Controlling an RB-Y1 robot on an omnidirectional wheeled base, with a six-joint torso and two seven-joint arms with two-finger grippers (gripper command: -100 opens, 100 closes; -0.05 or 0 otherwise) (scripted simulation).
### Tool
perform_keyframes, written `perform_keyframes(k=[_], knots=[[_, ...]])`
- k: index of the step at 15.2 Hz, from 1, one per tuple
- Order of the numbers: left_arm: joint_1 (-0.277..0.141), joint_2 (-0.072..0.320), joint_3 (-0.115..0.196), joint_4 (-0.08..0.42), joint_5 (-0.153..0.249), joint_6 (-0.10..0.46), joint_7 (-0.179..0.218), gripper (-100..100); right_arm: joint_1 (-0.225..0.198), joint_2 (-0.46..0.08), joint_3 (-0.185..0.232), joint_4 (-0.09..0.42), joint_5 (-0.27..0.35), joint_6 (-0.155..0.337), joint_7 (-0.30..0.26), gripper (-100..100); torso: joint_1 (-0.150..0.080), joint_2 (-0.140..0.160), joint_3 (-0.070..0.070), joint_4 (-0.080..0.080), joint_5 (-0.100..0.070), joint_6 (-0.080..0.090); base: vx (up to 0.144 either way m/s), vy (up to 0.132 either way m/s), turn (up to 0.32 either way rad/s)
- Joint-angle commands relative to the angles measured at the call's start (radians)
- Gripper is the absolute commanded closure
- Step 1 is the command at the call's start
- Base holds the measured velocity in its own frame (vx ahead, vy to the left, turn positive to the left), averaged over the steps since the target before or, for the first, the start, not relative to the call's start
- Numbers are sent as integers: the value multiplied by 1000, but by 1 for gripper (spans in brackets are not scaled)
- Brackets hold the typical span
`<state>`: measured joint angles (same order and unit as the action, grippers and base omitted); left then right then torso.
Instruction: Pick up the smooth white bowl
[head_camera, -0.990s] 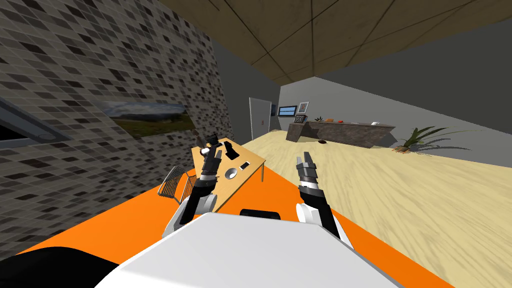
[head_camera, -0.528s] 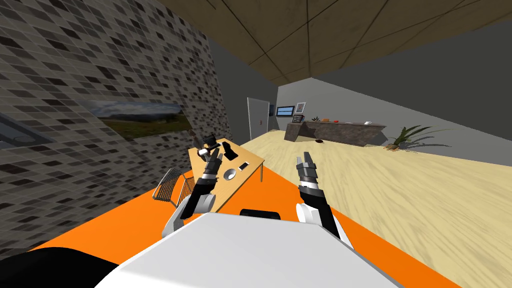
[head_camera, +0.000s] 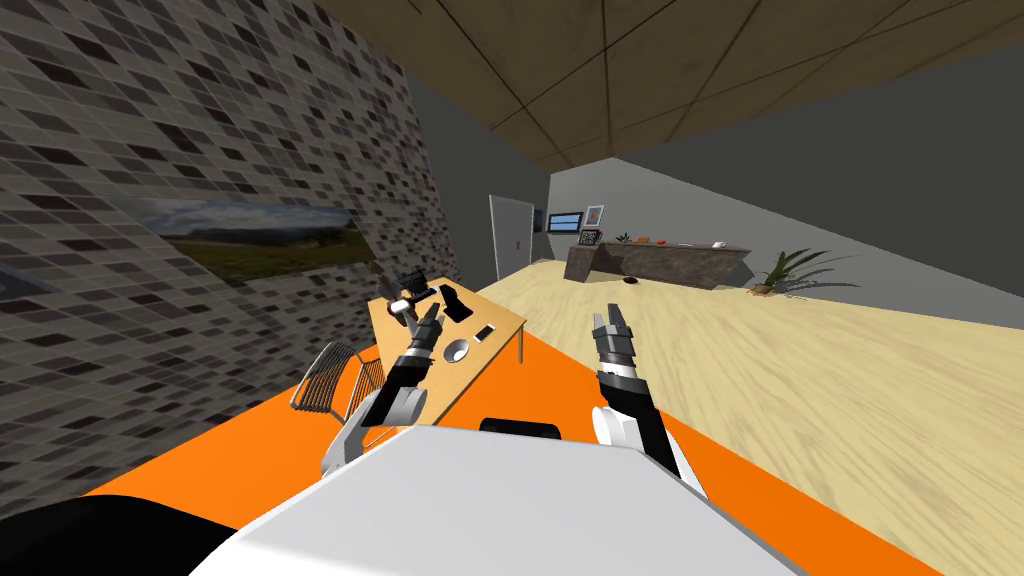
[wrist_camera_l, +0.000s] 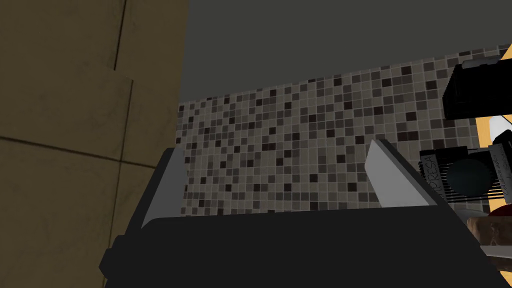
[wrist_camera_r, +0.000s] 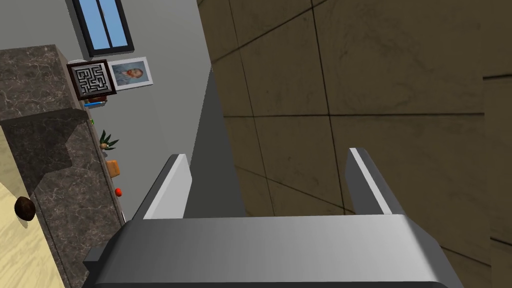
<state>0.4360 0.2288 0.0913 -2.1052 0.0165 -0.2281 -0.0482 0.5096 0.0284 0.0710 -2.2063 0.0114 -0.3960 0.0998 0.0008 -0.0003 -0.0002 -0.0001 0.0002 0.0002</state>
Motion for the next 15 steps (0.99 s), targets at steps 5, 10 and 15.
perform_keyframes(k=[5,10,15], knots=[[-22,24,34,71,42,137,17,-100,0,0,0,0,0,0,0,0,0,0,0,0,0,0,1,9,-83],[-36,33,58,123,74,234,28,-100,0,0,0,0,0,0,0,0,0,0,0,0,0,0,1,9,-71],[-56,41,94,204,122,358,45,-100,0,0,0,0,0,0,0,0,0,0,0,0,0,0,3,10,-95]])
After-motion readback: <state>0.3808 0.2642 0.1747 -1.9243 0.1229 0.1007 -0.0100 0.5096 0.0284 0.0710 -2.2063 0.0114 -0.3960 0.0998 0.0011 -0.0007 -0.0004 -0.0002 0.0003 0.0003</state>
